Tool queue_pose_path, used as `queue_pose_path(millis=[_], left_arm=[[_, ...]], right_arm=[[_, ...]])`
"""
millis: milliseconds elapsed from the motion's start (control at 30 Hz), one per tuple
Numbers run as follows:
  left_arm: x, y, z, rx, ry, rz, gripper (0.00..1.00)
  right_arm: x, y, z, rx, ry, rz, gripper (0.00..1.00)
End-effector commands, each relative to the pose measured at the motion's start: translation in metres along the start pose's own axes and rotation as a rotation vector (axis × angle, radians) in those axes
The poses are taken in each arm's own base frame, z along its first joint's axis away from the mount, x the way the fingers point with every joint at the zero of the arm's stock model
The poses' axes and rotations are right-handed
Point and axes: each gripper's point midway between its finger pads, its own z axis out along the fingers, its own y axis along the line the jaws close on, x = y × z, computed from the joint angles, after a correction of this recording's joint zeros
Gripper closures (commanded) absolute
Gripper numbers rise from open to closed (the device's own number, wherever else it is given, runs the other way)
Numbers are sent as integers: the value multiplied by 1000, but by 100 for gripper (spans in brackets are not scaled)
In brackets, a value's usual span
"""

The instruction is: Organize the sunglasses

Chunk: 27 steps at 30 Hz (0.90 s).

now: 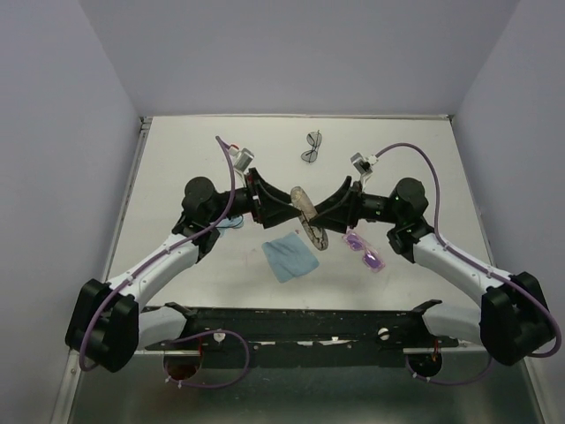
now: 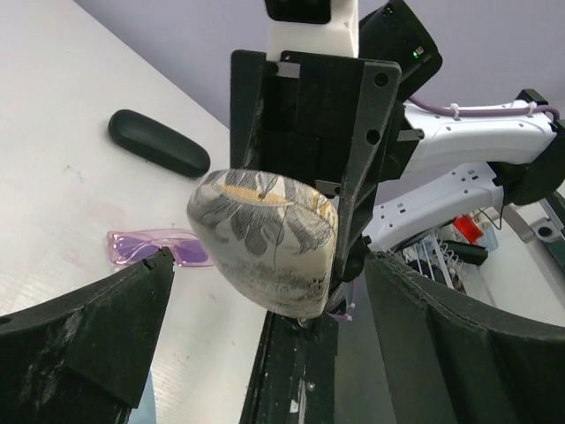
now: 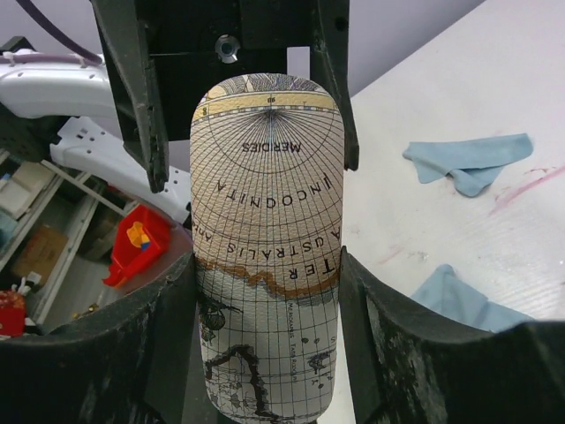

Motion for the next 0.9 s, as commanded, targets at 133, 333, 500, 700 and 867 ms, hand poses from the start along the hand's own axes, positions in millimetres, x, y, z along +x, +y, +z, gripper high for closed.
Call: queue_pose_path(millis=[133, 333, 500, 700, 867], left_arm=[[-4, -27, 15, 118, 25, 113, 1], [-3, -20, 21, 102, 35, 84, 1], [0, -28, 20, 152, 48, 69, 12], [3, -38, 15, 209, 40, 70, 25], [3, -47, 14, 258, 43, 63, 53]], right_arm=[[-11, 17, 11, -75, -44, 50, 91], [-14, 21, 15, -109, -63, 104, 92], [-16, 18, 16, -87, -71, 106, 92], [-20, 15, 16, -65, -84, 120, 92], [-17, 21, 16, -107, -78, 131, 90]])
